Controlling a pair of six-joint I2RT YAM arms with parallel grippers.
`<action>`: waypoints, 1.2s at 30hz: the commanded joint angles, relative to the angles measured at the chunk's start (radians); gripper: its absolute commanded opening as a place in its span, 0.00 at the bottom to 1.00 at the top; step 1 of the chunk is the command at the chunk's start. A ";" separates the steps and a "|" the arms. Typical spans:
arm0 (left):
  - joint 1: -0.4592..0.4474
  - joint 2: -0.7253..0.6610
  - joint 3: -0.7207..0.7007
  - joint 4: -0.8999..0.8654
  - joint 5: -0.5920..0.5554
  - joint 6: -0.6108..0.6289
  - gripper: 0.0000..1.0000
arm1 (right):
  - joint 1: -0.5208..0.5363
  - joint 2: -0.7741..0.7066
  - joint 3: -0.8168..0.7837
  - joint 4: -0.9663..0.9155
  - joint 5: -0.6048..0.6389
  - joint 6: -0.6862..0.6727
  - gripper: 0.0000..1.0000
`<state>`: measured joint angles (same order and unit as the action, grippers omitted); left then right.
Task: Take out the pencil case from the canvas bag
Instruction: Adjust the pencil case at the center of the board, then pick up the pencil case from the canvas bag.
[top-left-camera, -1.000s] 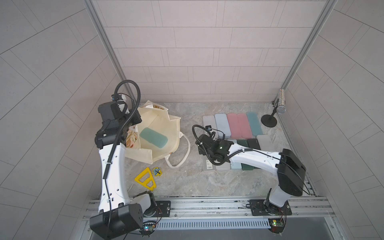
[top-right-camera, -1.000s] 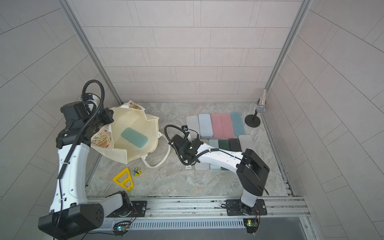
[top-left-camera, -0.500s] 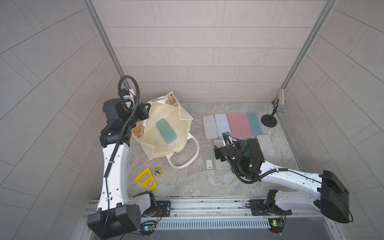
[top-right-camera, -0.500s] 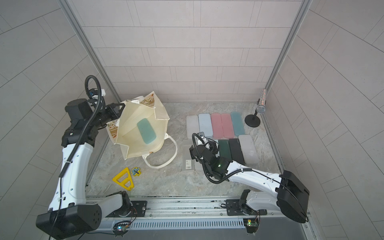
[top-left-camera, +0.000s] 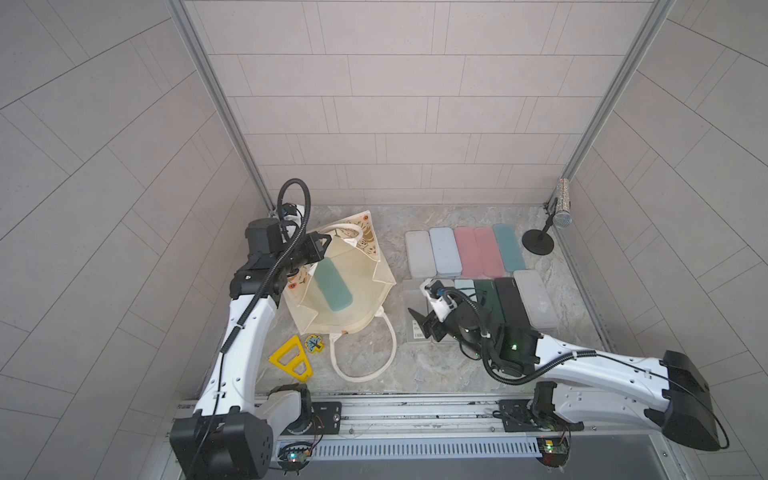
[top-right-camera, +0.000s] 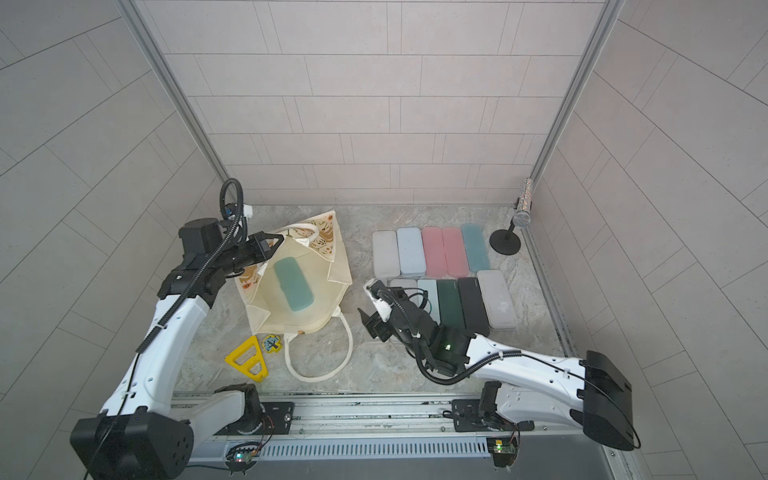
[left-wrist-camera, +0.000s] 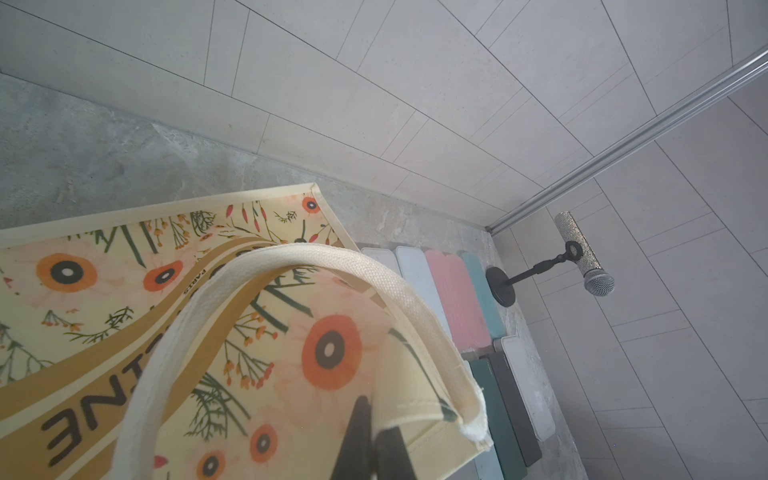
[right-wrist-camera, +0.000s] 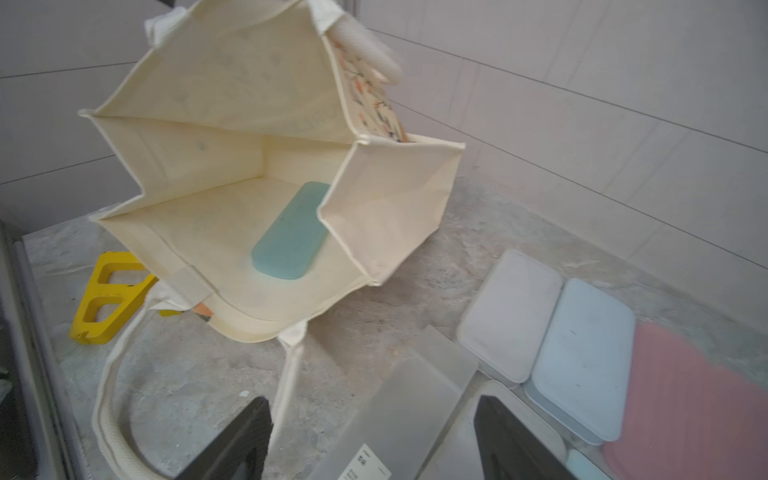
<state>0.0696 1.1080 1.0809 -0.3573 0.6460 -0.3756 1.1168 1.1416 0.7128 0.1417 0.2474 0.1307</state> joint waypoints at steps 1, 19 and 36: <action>-0.011 -0.028 0.003 0.009 -0.018 0.018 0.00 | 0.073 0.119 0.060 0.112 -0.047 -0.029 0.80; -0.062 -0.020 0.069 -0.074 -0.094 0.037 0.00 | 0.040 0.849 0.520 0.277 -0.097 0.121 0.82; -0.097 -0.007 0.134 -0.121 -0.071 0.038 0.00 | -0.073 1.041 0.706 0.222 -0.243 0.088 0.97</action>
<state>-0.0204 1.1072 1.1656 -0.4919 0.5449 -0.3397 1.0412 2.1487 1.3880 0.4057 0.0628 0.2382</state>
